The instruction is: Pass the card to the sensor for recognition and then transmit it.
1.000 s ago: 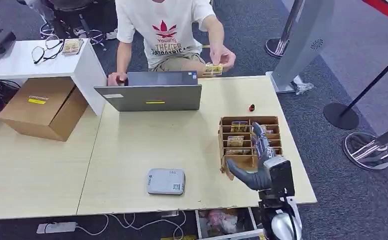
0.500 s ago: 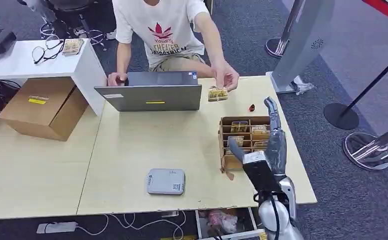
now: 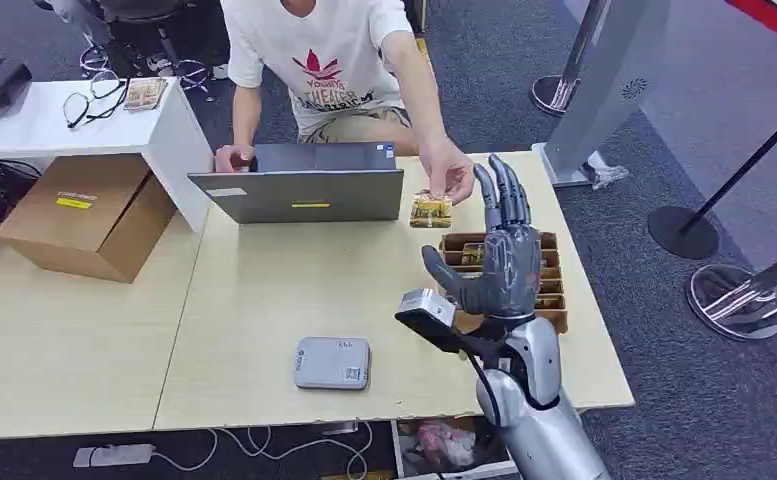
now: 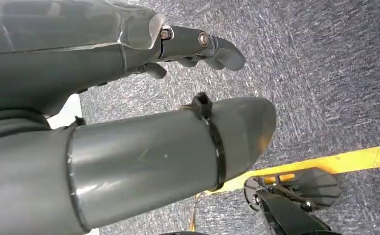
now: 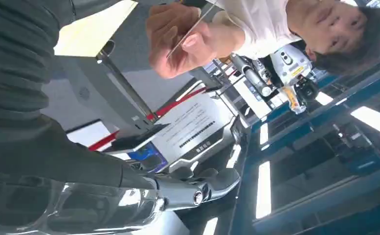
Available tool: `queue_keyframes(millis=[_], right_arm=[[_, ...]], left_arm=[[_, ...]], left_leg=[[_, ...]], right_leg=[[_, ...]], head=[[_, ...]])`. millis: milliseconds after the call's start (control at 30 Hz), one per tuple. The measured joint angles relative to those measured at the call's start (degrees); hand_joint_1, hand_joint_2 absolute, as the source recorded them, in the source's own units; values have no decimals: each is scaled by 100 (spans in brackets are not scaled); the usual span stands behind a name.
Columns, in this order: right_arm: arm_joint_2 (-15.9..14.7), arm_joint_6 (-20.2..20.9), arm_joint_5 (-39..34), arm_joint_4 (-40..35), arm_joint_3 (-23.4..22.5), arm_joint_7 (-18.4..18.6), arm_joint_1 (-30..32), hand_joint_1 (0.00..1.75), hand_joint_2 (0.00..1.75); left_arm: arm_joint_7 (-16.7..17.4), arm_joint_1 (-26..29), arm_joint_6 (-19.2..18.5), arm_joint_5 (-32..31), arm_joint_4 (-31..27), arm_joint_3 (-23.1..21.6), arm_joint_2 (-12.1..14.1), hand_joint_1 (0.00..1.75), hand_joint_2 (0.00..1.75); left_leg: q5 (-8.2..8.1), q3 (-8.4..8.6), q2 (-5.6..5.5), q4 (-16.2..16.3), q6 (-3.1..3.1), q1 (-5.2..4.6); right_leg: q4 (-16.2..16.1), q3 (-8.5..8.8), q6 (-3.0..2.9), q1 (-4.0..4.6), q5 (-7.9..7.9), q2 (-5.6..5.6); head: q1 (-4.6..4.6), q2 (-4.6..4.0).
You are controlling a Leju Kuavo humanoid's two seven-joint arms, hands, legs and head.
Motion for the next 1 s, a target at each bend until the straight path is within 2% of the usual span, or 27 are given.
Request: queue_keyframes(millis=[367, 433, 533, 567, 600, 633, 667, 700, 767, 1000], right_arm=[[-116, -166, 215, 711, 269, 177, -423, 0, 175], [-123, -168, 208, 783, 295, 175, -449, 9, 175], [-127, -170, 197, 866, 328, 175, -481, 9, 175], [-129, -170, 197, 886, 337, 175, -487, 16, 175], [-129, -170, 197, 905, 339, 175, -492, 93, 175], [-129, -170, 197, 925, 341, 175, -499, 133, 175], [-129, -170, 197, 940, 344, 175, -504, 141, 175], [-131, -173, 197, 951, 344, 175, -508, 159, 175], [-131, -173, 195, 984, 357, 173, -525, 175, 175], [-129, -175, 162, 1104, 440, 160, -623, 175, 175]], left_arm=[[-4, -3, 15, -17, 0, -39, 0, 0, 0], [-4, -3, 15, -17, 0, -39, 0, 0, 0], [-4, -2, 17, -9, 0, -39, 2, 0, 0], [-4, -2, 17, -7, 0, -39, 0, 0, 0], [-4, -2, 17, -6, 0, -39, 0, 0, 0], [-4, -2, 20, -7, 0, -39, 0, 0, 0], [-4, -2, 20, -6, 0, -39, 2, 0, 0], [-4, -2, 22, -2, 0, -39, 0, 0, 0], [-4, -1, 35, 13, 0, -39, 2, 0, 0], [-26, 15, 83, 28, 0, -39, 0, 0, 0]], left_leg=[[0, 0, 0, 0, 0, -1], [0, 0, 0, 0, 0, -1], [0, 0, 0, 0, 0, 0], [0, 0, 0, 0, 0, 0], [0, 0, 0, 0, 0, 0], [0, 0, 0, 0, 0, 0], [0, 0, 0, 0, 0, 0], [0, 0, 0, 0, 0, 0], [0, -1, 0, 0, 0, 0], [0, -1, 0, 0, 0, 0]], right_leg=[[-1, 1, 0, 0, 1, -1], [-1, 1, 0, 0, 1, -1], [0, 0, 0, 0, 1, -1], [0, 0, 0, 0, 0, -1], [0, 0, 0, 0, 0, -1], [0, 0, 0, 0, 0, -1], [0, 0, 0, 0, 0, -1], [0, 0, 0, 0, 0, -1], [0, 0, 0, 0, 0, -1], [0, 1, 0, 0, 1, -1]], head=[[0, 0], [0, 0], [0, 0], [2, 0], [2, 0], [0, 0], [0, 0], [0, 0], [0, 0], [0, 0]])
